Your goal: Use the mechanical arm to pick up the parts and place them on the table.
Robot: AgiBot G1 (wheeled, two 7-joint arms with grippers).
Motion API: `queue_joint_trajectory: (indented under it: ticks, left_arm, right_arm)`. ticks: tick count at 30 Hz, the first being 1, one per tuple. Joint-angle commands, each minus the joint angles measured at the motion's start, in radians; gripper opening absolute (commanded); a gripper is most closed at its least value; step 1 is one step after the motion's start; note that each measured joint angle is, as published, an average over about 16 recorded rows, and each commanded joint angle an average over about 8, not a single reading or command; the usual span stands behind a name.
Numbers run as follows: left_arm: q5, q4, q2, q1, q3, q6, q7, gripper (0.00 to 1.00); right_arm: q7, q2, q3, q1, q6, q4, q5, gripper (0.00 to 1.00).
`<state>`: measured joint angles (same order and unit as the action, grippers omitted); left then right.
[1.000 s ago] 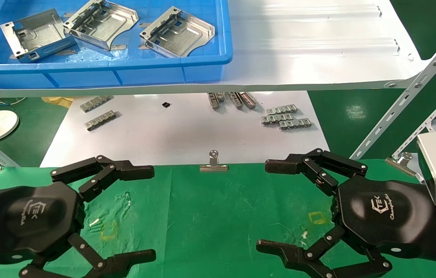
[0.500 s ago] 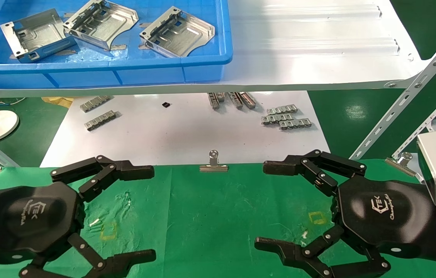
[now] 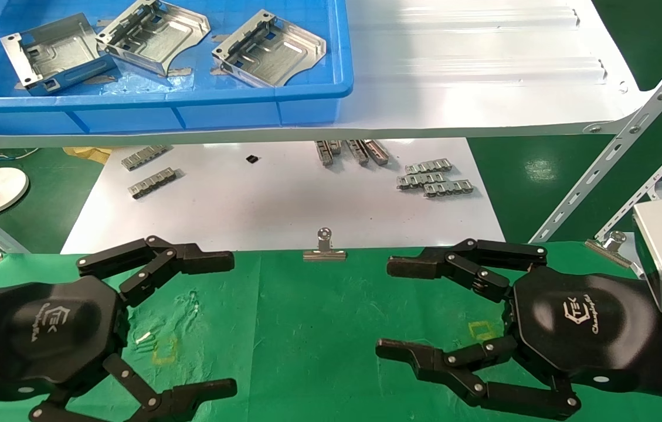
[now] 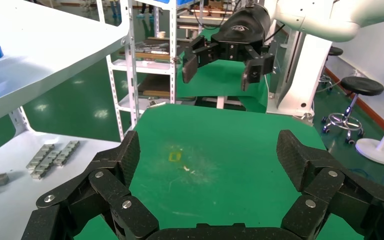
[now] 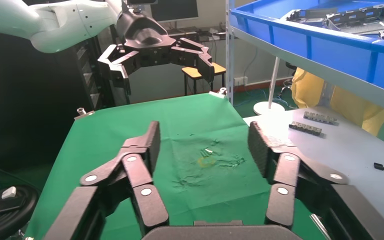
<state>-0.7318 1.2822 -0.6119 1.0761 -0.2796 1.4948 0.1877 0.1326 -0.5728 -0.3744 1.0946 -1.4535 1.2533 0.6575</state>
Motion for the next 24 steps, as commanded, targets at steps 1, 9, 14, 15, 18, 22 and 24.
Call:
queue_joint_trajectory:
  ticks: [1,9,14,15,18,22,24]
  left_arm:
    - [0.000,0.000,0.000,0.000,0.000,0.000,0.000,1.00]
    - [0.000,0.000,0.000,0.000,0.000,0.000,0.001,1.00]
    - [-0.004,-0.007,0.000,0.011,0.002,-0.016,0.009,1.00]
    - [-0.005,-0.009,-0.001,0.018,0.003,-0.024,0.013,1.00]
    - [-0.010,-0.020,-0.007,0.058,0.014,-0.064,0.028,1.00]
    - [-0.031,-0.049,-0.030,0.145,0.024,-0.147,0.059,1.00]
    - [-0.061,-0.075,-0.052,0.205,0.017,-0.195,0.079,1.00]
  right_arm:
    - [0.000,0.000,0.000,0.000,0.000,0.000,0.000,0.00]
    - [0.000,0.000,0.000,0.000,0.000,0.000,0.000,0.00]
    - [0.000,0.000,0.000,0.000,0.000,0.000,0.000,0.00]
    - [0.000,0.000,0.000,0.000,0.000,0.000,0.000,0.00]
    - [0.000,0.000,0.000,0.000,0.000,0.000,0.000,0.00]
    - [0.000,0.000,0.000,0.000,0.000,0.000,0.000,0.00]
    - [0.000,0.000,0.000,0.000,0.000,0.000,0.000,0.00]
